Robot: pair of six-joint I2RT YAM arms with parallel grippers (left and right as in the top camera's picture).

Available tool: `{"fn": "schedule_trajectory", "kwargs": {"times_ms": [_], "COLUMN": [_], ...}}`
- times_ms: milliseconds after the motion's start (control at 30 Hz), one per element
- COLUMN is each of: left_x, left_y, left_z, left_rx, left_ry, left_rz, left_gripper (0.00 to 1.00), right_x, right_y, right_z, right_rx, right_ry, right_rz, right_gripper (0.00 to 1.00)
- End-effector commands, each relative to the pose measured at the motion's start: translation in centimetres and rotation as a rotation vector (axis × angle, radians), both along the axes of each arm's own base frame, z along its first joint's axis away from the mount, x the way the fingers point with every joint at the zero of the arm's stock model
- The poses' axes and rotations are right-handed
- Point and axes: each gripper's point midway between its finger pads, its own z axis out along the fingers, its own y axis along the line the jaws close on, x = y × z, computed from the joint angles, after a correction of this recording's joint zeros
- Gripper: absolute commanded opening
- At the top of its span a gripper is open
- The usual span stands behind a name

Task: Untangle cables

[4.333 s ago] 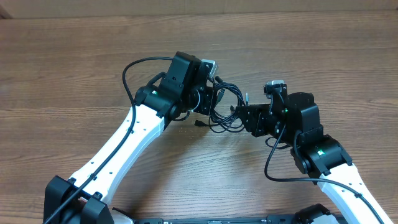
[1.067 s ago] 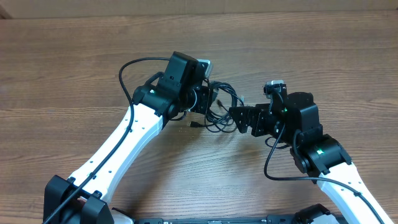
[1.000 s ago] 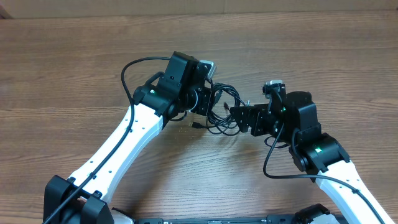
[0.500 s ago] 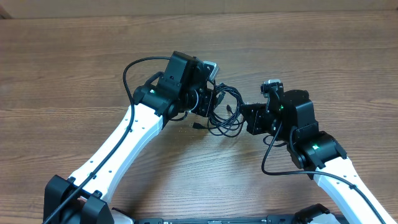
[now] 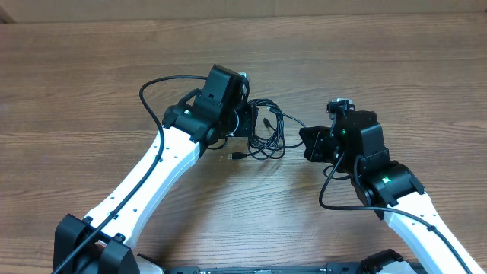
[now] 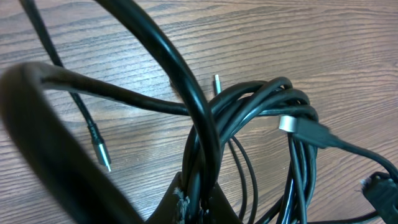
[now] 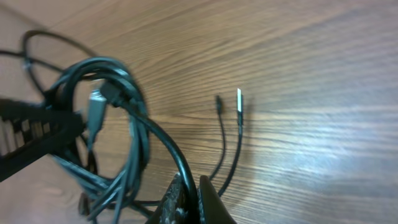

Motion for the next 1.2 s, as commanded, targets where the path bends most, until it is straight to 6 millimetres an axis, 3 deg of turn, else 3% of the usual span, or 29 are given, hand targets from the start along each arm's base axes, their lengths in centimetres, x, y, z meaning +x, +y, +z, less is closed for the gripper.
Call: {"fn": "schedule_trajectory", "kwargs": {"times_ms": [0, 133, 367, 467, 500, 533, 567, 633, 733, 933, 1000, 1100, 1167], "left_x": [0.5, 0.6, 0.9, 0.9, 0.9, 0.9, 0.9, 0.9, 0.8, 0.6, 0.6, 0.7, 1.0], "left_y": [0.6, 0.8, 3.4, 3.6, 3.6, 3.6, 3.6, 3.6, 3.4, 3.1, 3.2, 3.1, 3.0], "left_z": [-0.1, -0.1, -1.0, -1.0, -1.0, -1.0, -1.0, -1.0, -1.0, -1.0, -1.0, -1.0, -0.8], "left_rx": [0.01, 0.014, 0.068, 0.067, 0.066, 0.067, 0.066, 0.066, 0.057, 0.019, -0.018, -0.102, -0.156], "left_ry": [-0.004, 0.002, 0.048, 0.051, 0.051, 0.051, 0.051, 0.051, 0.058, 0.088, 0.117, 0.177, 0.199], "left_rz": [0.041, 0.064, 0.29, 0.307, 0.307, 0.306, 0.306, 0.306, 0.3, 0.346, 0.418, 0.571, 0.651], "left_gripper": [0.04, 0.04, 0.04, 0.04, 0.04, 0.04, 0.04, 0.04, 0.04, 0.04, 0.04, 0.04, 0.04], "right_x": [0.9, 0.9, 0.9, 0.9, 0.9, 0.9, 0.9, 0.9, 0.9, 0.7, 0.8, 0.8, 0.8], "right_y": [-1.3, -1.3, -1.5, -1.5, -1.5, -1.5, -1.4, -1.4, -1.1, 1.5, 1.7, 1.6, 1.6], "right_z": [0.6, 0.5, 0.4, 0.5, 0.5, 0.5, 0.5, 0.5, 0.6, 2.4, 2.8, 2.8, 2.8], "right_rx": [0.007, 0.014, 0.031, 0.029, 0.029, 0.029, 0.029, 0.029, 0.043, 0.156, 0.167, 0.165, 0.165], "right_ry": [0.004, 0.012, 0.027, 0.025, 0.025, 0.025, 0.025, 0.025, 0.022, -0.008, -0.02, -0.021, -0.022], "right_rz": [-0.123, -0.131, -0.159, -0.156, -0.156, -0.155, -0.155, -0.155, -0.142, -0.021, -0.012, -0.015, -0.015], "right_gripper": [0.04, 0.04, 0.04, 0.04, 0.09, 0.3, 0.61, 1.0, 1.0, 1.0, 1.0, 0.89, 0.88]}}
